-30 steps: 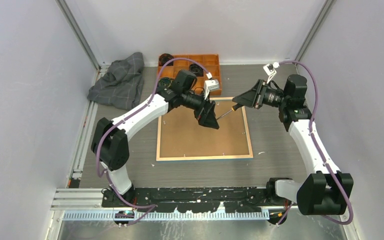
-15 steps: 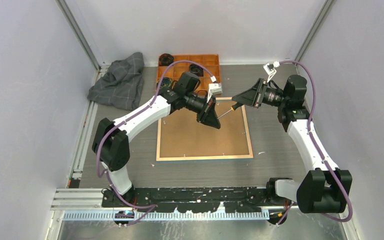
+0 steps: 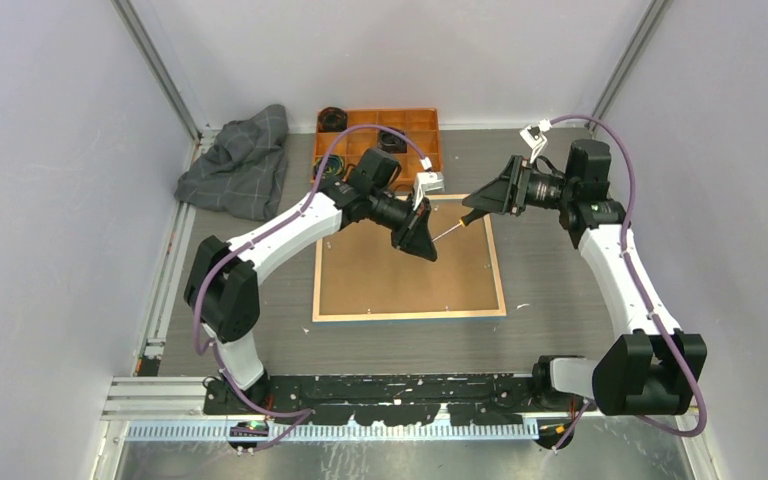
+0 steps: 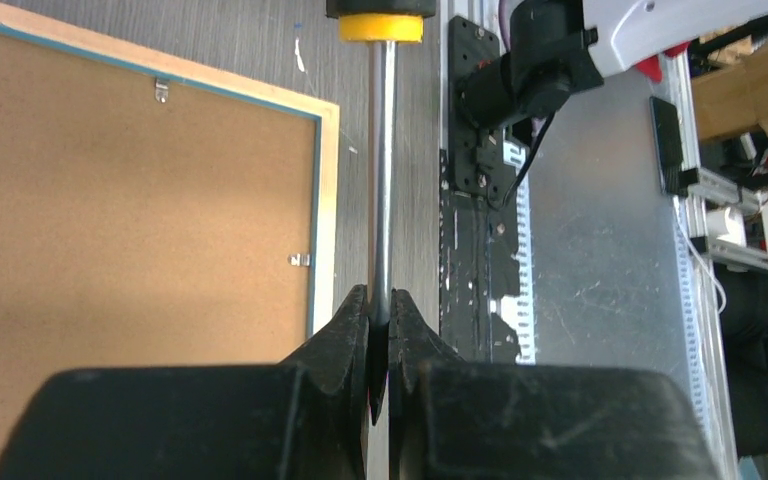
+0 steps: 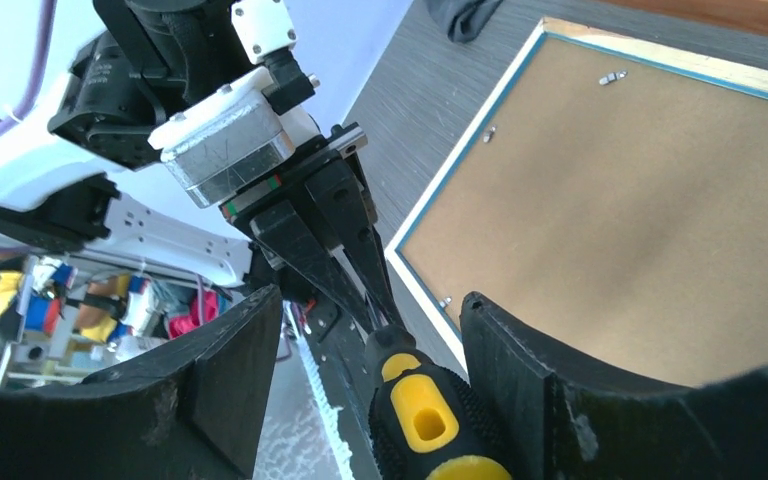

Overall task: Take the photo out of the frame
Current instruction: Adjust the screwdriver.

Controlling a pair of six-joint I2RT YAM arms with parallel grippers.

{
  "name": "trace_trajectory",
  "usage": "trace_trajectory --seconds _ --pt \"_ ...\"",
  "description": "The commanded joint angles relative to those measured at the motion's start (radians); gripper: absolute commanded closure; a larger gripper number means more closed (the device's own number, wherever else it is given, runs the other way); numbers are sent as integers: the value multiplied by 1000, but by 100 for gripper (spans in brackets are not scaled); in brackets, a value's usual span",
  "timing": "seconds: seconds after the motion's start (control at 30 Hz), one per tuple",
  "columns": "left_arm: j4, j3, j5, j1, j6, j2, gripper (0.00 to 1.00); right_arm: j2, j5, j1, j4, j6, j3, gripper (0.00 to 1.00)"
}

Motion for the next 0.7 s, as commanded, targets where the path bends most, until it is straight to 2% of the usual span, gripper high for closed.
trace_trajectory --seconds 0.0,0.07,0.3,0.5,0.6,0.67 --pt "-70 20 13 7 84 -55 100 32 -49 -1 -383 -338 147 30" --pt "-89 16 16 8 104 -66 100 42 -68 -1 -448 -399 170 32" --pt "-106 17 21 12 114 -76 100 64 -97 -1 -638 -592 218 48" --pt "-80 11 21 20 87 -72 100 96 -103 0 -874 -786 298 72" --pt "-48 0 23 31 53 -73 100 105 -84 2 -969 -877 325 97" --pt "-29 -5 -4 37 30 -72 100 100 -52 4 -1015 -927 344 99"
